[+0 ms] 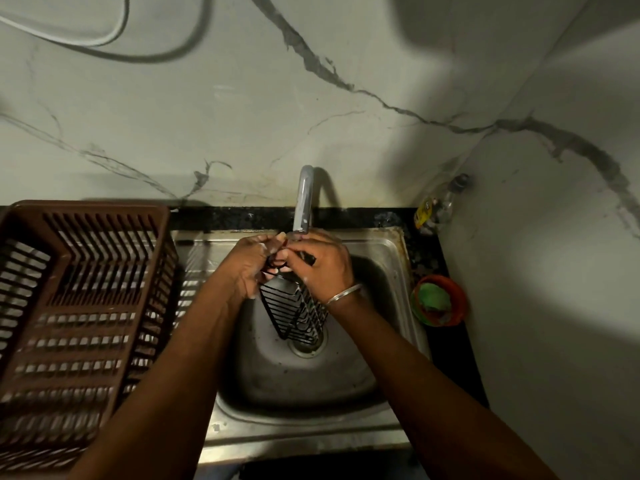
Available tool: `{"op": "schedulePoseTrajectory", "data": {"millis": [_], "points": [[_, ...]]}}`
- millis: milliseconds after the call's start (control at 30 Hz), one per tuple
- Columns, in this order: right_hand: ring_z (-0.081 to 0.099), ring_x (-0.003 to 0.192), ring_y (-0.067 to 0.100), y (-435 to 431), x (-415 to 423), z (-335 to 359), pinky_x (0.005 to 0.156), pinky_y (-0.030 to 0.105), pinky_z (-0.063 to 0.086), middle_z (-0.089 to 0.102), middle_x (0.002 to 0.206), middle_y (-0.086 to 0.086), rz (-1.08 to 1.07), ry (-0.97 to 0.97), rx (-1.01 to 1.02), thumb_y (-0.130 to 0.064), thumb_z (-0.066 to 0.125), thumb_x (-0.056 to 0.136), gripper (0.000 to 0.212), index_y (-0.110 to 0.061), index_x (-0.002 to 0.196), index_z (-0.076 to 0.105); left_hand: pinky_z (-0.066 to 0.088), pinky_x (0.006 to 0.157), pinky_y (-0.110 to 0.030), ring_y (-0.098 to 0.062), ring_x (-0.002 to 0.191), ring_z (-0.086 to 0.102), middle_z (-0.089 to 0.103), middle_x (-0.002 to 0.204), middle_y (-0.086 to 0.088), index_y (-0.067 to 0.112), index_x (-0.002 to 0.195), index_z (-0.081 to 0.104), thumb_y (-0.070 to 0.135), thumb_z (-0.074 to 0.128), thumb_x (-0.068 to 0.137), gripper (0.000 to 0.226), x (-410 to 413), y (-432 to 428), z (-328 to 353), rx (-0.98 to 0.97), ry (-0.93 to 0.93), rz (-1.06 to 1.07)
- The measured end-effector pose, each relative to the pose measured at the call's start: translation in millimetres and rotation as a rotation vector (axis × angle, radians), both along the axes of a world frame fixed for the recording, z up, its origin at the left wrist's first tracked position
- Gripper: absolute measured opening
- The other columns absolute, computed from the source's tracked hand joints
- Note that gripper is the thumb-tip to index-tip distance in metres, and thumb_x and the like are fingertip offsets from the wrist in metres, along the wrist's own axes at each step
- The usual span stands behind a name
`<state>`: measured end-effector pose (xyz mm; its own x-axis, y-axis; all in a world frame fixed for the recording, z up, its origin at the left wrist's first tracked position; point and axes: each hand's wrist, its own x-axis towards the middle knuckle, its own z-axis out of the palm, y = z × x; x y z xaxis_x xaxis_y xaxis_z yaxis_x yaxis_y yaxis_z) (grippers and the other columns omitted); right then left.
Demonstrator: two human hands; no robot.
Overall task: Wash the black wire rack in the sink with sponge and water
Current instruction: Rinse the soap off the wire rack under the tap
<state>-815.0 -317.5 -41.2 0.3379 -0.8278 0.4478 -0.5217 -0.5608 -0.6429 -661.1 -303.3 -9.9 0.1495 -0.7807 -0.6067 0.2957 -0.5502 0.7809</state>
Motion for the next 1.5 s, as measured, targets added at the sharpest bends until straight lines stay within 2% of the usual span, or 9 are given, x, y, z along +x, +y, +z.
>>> {"op": "schedulePoseTrajectory", "data": {"millis": [233, 400, 567, 667, 933, 1067, 1167, 1300, 1500], "points": [[0.059, 0.096, 0.025, -27.6, 11.2, 9.5, 0.081, 0.041, 0.054, 0.063, 0.100, 0.005, -0.303, 0.117, 0.254, -0.023, 0.083, 0.087, 0.014, -0.015, 0.094, 0.074, 0.057, 0.065, -0.033, -0.020, 0.060, 0.070, 0.075, 0.082, -0.013, 0.013, 0.090, 0.081, 0.019, 0.063, 0.107, 0.026, -4.2, 4.0, 2.3, -0.038, -0.015, -0.098], [0.065, 0.101, 0.027, -39.2, 9.3, 4.2, 0.084, 0.043, 0.057, 0.067, 0.107, 0.003, -0.199, 0.175, 0.237, -0.021, 0.078, 0.090, 0.010, -0.018, 0.098, 0.074, 0.054, 0.067, -0.034, -0.018, 0.059, 0.068, 0.073, 0.078, -0.014, 0.009, 0.100, 0.077, 0.021, 0.060, 0.108, 0.022, 3.3, 10.6, -1.6, -0.098, -0.002, -0.111], [0.067, 0.116, 0.018, -52.1, -3.0, 7.1, 0.100, 0.044, 0.057, 0.072, 0.125, 0.001, -0.023, -0.358, 0.893, -0.018, 0.072, 0.098, 0.025, -0.025, 0.122, 0.067, 0.056, 0.062, -0.035, -0.018, 0.057, 0.071, 0.075, 0.071, -0.011, 0.009, 0.095, 0.070, 0.035, 0.068, 0.094, 0.026, 17.1, 18.1, -5.7, -0.190, 0.026, -0.104], [0.057, 0.125, 0.013, -52.9, -17.4, 15.2, 0.097, 0.030, 0.044, 0.066, 0.131, -0.007, 0.131, -0.389, 1.033, -0.041, 0.068, 0.097, 0.030, -0.032, 0.126, 0.066, 0.060, 0.051, -0.027, -0.015, 0.053, 0.069, 0.070, 0.064, -0.008, 0.007, 0.093, 0.063, 0.024, 0.058, 0.105, 0.021, 26.4, 21.8, -9.9, -0.235, 0.056, -0.085], [0.063, 0.121, 0.022, -52.9, -15.0, 21.4, 0.109, 0.043, 0.049, 0.069, 0.127, 0.002, 0.209, -0.132, 0.936, -0.039, 0.062, 0.104, 0.019, -0.035, 0.122, 0.069, 0.052, 0.047, -0.026, -0.018, 0.048, 0.059, 0.060, 0.060, -0.011, 0.006, 0.087, 0.060, 0.027, 0.056, 0.105, 0.029, 37.3, 32.6, -26.5, -0.277, -0.042, -0.209], [0.064, 0.080, 0.010, -49.2, -10.2, 23.0, 0.065, 0.019, 0.054, 0.069, 0.094, -0.005, 0.140, 0.027, 0.871, -0.041, 0.061, 0.105, 0.033, -0.019, 0.128, 0.070, 0.048, 0.063, -0.025, -0.020, 0.074, 0.062, 0.070, 0.082, -0.006, 0.002, 0.107, 0.070, 0.037, 0.049, 0.111, 0.042, 27.1, 19.3, -22.8, -0.293, -0.274, -0.327], [0.070, 0.094, 0.024, -46.7, 3.4, 21.0, 0.085, 0.043, 0.060, 0.075, 0.103, 0.004, 0.076, 0.289, 0.744, -0.060, 0.053, 0.102, 0.040, -0.028, 0.115, 0.073, 0.061, 0.079, -0.030, -0.018, 0.089, 0.076, 0.081, 0.098, -0.008, 0.006, 0.110, 0.075, 0.039, 0.052, 0.111, 0.040, 4.7, 8.3, -18.6, -0.364, -0.292, -0.218], [0.064, 0.109, 0.029, -24.5, 28.1, 21.3, 0.099, 0.045, 0.046, 0.072, 0.114, 0.009, -0.079, 0.513, 0.420, -0.051, 0.029, 0.110, 0.051, -0.024, 0.111, 0.072, 0.056, 0.099, -0.052, -0.032, 0.096, 0.073, 0.078, 0.099, -0.021, 0.004, 0.095, 0.075, 0.052, 0.057, 0.103, 0.052, 2.8, 3.6, -26.2, -0.405, -0.217, -0.066], [0.038, 0.149, 0.036, -6.6, 20.0, 5.8, 0.127, 0.056, 0.021, 0.050, 0.156, 0.015, -0.035, 0.556, 0.300, -0.041, 0.037, 0.108, 0.051, -0.021, 0.154, 0.045, 0.059, 0.100, -0.052, -0.035, 0.103, 0.075, 0.078, 0.109, -0.023, 0.000, 0.108, 0.076, 0.042, 0.066, 0.102, 0.043, 1.1, 1.2, -34.6, -0.360, -0.101, 0.046]]}}
